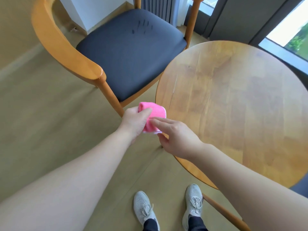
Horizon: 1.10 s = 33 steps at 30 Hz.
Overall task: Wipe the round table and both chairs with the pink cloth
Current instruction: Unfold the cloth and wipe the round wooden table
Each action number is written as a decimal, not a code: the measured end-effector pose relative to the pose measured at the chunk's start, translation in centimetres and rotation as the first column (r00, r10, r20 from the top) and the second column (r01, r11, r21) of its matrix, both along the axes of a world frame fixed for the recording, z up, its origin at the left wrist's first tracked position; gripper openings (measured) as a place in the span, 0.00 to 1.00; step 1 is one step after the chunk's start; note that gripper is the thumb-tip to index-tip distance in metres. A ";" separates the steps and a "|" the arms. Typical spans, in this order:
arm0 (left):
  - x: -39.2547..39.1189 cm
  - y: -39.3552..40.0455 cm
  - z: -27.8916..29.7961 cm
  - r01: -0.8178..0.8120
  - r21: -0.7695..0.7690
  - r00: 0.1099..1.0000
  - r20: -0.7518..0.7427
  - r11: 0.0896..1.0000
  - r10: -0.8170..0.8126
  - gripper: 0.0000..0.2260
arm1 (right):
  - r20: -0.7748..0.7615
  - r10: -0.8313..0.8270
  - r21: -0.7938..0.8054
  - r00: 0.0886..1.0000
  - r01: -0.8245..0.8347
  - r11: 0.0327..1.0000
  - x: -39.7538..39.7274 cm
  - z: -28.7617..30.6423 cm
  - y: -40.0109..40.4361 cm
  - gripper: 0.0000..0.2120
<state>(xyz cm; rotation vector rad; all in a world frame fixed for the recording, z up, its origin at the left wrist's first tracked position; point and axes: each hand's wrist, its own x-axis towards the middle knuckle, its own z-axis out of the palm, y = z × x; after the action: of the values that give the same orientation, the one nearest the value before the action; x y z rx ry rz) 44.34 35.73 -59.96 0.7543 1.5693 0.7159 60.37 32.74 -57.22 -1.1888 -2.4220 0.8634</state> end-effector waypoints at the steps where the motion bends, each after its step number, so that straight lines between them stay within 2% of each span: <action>1: -0.1 0.1 -0.1 -0.013 0.039 0.994 -0.105 0.999 0.017 0.06 | 0.023 0.006 0.015 1.000 -0.006 1.000 0.1 -0.1 0.0 0.17; 4: -0.4 0.6 -0.9 0.034 0.141 0.924 -0.381 0.989 0.023 0.10 | 0.062 -0.036 -0.001 0.997 0.036 0.999 1.3 -0.7 0.4 0.16; 7: 0.1 0.9 -2.6 -0.006 0.095 0.879 -0.474 0.995 0.050 0.15 | 0.106 -0.106 -0.061 0.989 0.113 0.992 2.8 -1.3 1.1 0.13; 10: 2.1 1.3 -3.8 -0.100 0.030 0.880 -0.464 0.995 0.102 0.17 | 0.105 -0.160 -0.068 0.982 0.168 0.984 4.1 -1.9 1.9 0.12; 14: 6.2 0.9 -5.4 -0.033 0.039 0.933 -0.358 0.999 0.045 0.16 | 0.111 -0.166 -0.095 0.980 0.177 0.980 5.9 -2.7 2.8 0.12; 16: 7.7 0.9 -6.2 -0.072 0.061 0.936 -0.340 0.995 0.089 0.24 | 0.089 -0.172 -0.096 0.981 0.180 0.979 7.0 -2.9 3.3 0.11; 18: 8.4 1.5 -6.8 -0.133 0.001 0.925 -0.359 0.991 0.125 0.32 | 0.062 -0.190 -0.085 0.980 0.195 0.977 8.3 -3.0 3.5 0.10; 19: 8.6 1.8 -7.0 -0.146 -0.032 0.914 -0.388 0.989 0.122 0.33 | 0.053 -0.203 -0.089 0.978 0.207 0.974 9.1 -3.0 3.6 0.10; 24: 9.9 3.6 -6.9 -0.159 -0.088 0.783 -0.618 0.983 0.071 0.15 | 0.046 -0.221 -0.105 0.974 0.225 0.969 12.8 -2.2 4.2 0.10; 28: 10.9 5.4 -6.3 -0.121 -0.131 0.648 -0.761 0.984 -0.022 0.21 | 0.016 -0.213 -0.090 0.977 0.214 0.973 15.7 -2.1 5.4 0.10; 33: 11.1 7.7 -6.4 -0.137 -0.159 0.564 -0.824 0.978 -0.055 0.25 | -0.003 -0.205 -0.026 0.979 0.205 0.978 17.6 -2.7 7.1 0.09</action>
<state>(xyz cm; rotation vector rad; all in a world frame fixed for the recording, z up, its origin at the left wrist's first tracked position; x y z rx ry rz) 55.39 43.42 -66.38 0.9670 2.4927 0.1749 77.98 39.88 -59.91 -1.4141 -2.2403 0.8349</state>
